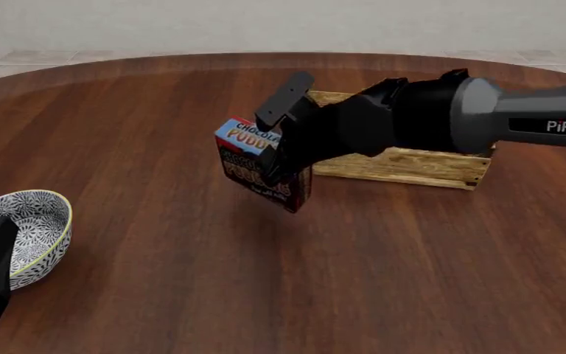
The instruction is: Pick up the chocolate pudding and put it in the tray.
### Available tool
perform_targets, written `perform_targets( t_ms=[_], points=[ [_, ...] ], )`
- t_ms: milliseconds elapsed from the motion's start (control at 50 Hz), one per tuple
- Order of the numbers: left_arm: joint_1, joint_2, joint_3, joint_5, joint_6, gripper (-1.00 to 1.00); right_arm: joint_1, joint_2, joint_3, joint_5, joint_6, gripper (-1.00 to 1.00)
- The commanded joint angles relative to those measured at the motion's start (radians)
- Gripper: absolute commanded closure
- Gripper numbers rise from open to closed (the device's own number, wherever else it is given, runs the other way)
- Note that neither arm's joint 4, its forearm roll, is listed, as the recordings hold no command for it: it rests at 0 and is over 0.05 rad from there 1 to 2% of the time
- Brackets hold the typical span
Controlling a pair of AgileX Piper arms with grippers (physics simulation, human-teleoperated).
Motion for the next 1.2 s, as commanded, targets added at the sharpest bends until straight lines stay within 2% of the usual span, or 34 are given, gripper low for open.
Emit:
perform_targets(
  t_ms=[20, 420, 860, 1200],
  points=[
    [0.0, 0.0, 0.0, 0.0, 0.0, -1.0, 0.007, -0.088, -0.034, 0.069, -0.025, 1.0],
    [0.0, 0.0, 0.0, 0.0, 0.0, -1.0, -0.05, -0.156, -0.12, 0.165, -0.072, 1.0],
    [0.0, 0.0, 0.0, 0.0, 0.0, -1.0, -0.111, -0.163, -0.159, 0.198, -0.096, 1.0],
    [0.0, 0.0, 0.0, 0.0, 0.0, -1.0, -0.18, -0.146, -0.231, 0.233, -0.121, 1.0]
  ],
)
